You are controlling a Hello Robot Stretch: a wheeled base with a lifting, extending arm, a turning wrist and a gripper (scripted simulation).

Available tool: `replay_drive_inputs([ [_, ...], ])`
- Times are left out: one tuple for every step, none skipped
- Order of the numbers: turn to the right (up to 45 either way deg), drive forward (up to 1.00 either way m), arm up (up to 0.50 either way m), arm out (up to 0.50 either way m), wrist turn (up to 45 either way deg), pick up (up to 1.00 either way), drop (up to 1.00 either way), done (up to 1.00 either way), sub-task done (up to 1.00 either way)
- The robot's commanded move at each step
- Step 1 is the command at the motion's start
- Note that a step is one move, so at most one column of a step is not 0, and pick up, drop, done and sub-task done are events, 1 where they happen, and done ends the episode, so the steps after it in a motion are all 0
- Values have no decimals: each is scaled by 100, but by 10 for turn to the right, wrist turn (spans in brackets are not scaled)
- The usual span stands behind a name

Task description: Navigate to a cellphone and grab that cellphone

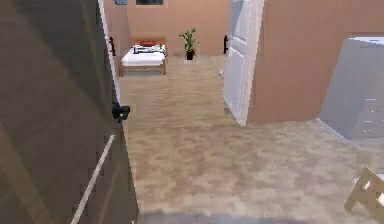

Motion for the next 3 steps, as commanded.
replay_drive_inputs([
  [0, 100, 0, 0, 0, 0, 0, 0, 0],
  [0, 100, 0, 0, 0, 0, 0, 0, 0],
  [0, 100, 0, 0, 0, 0, 0, 0, 0],
])
